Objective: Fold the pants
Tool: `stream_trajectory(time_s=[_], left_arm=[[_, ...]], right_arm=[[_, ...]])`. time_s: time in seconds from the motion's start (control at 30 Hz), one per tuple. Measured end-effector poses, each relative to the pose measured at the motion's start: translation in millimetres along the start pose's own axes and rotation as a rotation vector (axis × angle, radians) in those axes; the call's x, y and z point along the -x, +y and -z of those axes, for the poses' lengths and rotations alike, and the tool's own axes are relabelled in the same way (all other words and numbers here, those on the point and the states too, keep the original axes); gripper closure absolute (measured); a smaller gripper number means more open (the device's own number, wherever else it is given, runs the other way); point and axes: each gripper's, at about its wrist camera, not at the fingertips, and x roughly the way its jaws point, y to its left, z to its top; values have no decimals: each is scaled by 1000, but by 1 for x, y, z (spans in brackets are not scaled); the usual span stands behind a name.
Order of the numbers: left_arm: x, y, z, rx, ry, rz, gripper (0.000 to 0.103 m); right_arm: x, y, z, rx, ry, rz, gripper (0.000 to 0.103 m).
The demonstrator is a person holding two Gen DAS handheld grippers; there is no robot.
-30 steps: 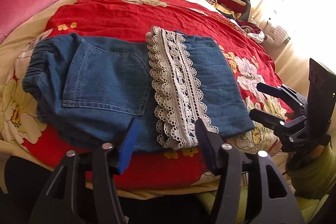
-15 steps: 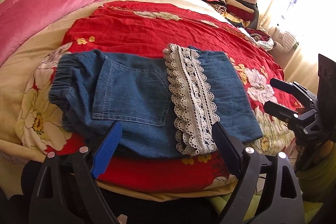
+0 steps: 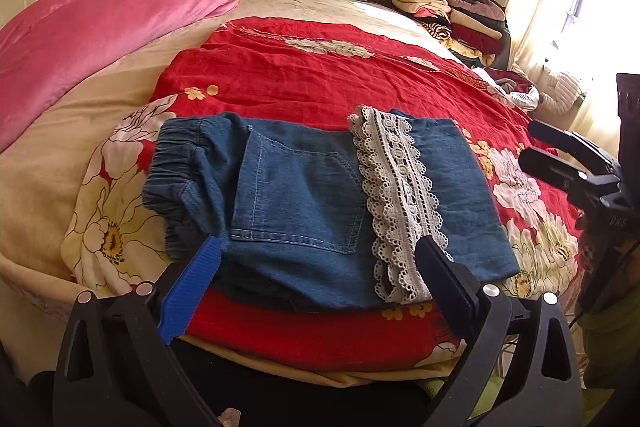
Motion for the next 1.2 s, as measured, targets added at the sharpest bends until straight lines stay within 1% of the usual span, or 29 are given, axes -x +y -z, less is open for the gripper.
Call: stream_trajectory(time_s=[0.17, 0.3, 0.43, 0.53, 0.7, 0.77, 0.87, 1.0, 1.1, 1.13, 1.2], left_arm=[[1, 6, 0, 12, -2, -10, 6], [1, 15, 0, 31, 0, -22, 6], [2, 32, 0, 75, -2, -39, 5], [5, 51, 1, 126, -8, -59, 5], [3, 69, 5, 185, -1, -60, 5], [0, 72, 6, 194, 6, -60, 5], [-7, 75, 7, 205, 23, -64, 5], [-16, 78, 5, 202, 33, -69, 6], [-22, 81, 3, 204, 41, -67, 7], [-25, 82, 3, 202, 45, -62, 7], [-28, 82, 3, 205, 43, -39, 25]], right_arm=[[-6, 4, -13, -11, -17, -23, 9], [-15, 11, -23, 5, -12, -41, 9], [-24, 19, -35, 35, -7, -61, 9], [-31, 24, -45, 58, -2, -69, 9], [-44, 35, -60, 106, 7, -94, 9], [-53, 38, -65, 112, 22, -111, 9], [-71, 43, -74, 113, 67, -161, 9], [-97, 59, -81, 160, 120, -214, 9], [-122, 74, -86, 185, 185, -263, 9], [-127, 78, -86, 198, 200, -273, 9], [-143, 89, -89, 217, 235, -312, 9]])
